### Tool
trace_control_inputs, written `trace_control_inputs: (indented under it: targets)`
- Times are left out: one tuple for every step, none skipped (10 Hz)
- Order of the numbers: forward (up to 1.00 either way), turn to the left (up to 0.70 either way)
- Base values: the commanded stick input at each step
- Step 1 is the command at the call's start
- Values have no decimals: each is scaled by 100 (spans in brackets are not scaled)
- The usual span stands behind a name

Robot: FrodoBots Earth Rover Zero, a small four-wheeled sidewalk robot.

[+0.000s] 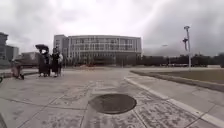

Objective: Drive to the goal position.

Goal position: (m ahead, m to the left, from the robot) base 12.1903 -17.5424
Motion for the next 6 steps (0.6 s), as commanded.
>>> trace_control_inputs:
  targets:
    - [70,1]
    - [70,1]
    - [70,1]
    - [70,1]
    - [70,1]
    - [70,1]
